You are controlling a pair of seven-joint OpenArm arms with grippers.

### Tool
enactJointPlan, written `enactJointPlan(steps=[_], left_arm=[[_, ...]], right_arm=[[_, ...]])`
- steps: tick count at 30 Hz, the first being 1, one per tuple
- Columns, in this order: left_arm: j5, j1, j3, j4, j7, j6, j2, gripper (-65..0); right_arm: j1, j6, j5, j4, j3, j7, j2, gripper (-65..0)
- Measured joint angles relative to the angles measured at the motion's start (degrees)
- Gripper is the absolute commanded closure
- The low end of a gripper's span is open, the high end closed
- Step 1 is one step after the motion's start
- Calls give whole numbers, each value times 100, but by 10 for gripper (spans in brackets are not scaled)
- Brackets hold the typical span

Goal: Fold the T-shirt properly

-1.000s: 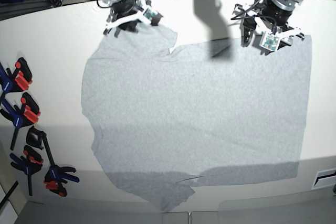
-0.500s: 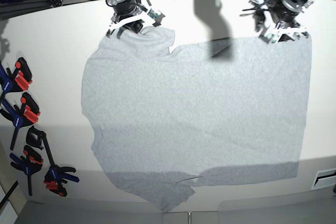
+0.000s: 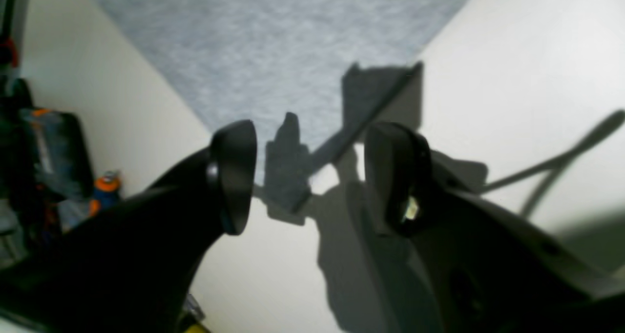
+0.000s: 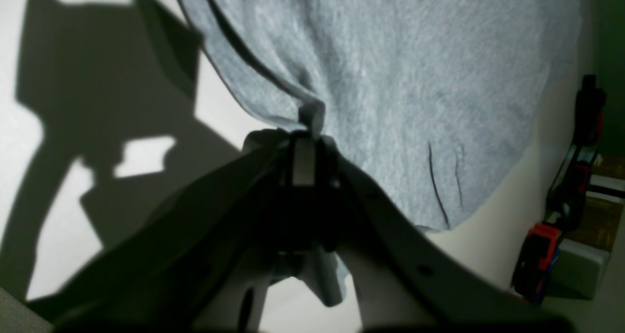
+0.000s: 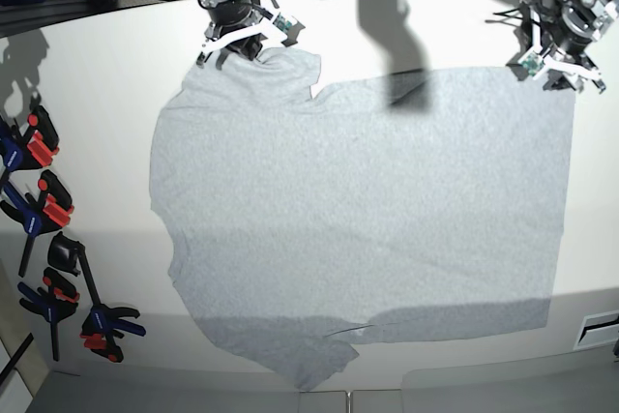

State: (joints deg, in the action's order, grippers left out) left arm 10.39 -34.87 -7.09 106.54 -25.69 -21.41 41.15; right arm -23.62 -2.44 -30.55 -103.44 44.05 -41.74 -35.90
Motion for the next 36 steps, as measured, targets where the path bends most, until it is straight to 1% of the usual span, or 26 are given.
enactJointPlan(steps=[4,6,7,9,11,12,13,14,15,18,23,24,25,27,28,32,34,36], left_arm=[[-2,-2,48,-20,11,-7,2,-331],[0,0,144,-140,116,-4,28,-331],[83,0,223,-249,216,-2,33,-331],[485,-2,431,-490,378,20,28,-331],[518,33,660,-734,356,444,33,-331],[656,107,789,-866,348,673,28,-331],[822,173,881,-957,345,791,33,-331],[946,223,977,-1034,361,824,46,-330],[1093,306,1067,-1126,369,890,46,-320],[1261,592,1322,-1410,358,990,50,-253],[1392,1134,1731,-2004,494,1215,79,-239],[1412,1220,1801,-2120,538,1255,83,-210],[1436,1270,1882,-2249,647,1309,107,-163],[1484,1283,1998,-2433,850,1379,125,-19],[1432,1285,2026,-2459,841,1388,122,0],[1410,1281,2033,-2459,837,1388,122,0],[1410,1281,2033,-2457,820,1388,125,0],[1440,1276,2033,-2323,413,1390,90,0]], right_arm=[[-2,0,0,0,0,11,0,0],[-2,0,0,2,0,9,0,0],[0,-2,0,2,0,9,0,0],[0,-2,0,4,0,11,0,0],[-2,-4,0,7,2,17,0,0],[-2,-9,-9,7,2,15,0,0],[-2,-11,0,7,7,15,-2,0],[-2,-13,-4,7,7,11,0,0],[0,-20,-7,7,7,11,-2,0],[0,-20,-7,9,9,15,-2,0],[0,-22,-11,13,11,15,-2,0],[0,-22,-11,13,11,15,2,0],[0,-22,-11,13,11,15,0,0],[0,-22,-9,13,11,17,0,0],[-2,-22,-11,13,11,13,2,0],[-2,-24,-11,13,11,15,2,0],[-4,-120,11,15,11,17,2,0],[-20,-157,9,15,11,15,-2,0]])
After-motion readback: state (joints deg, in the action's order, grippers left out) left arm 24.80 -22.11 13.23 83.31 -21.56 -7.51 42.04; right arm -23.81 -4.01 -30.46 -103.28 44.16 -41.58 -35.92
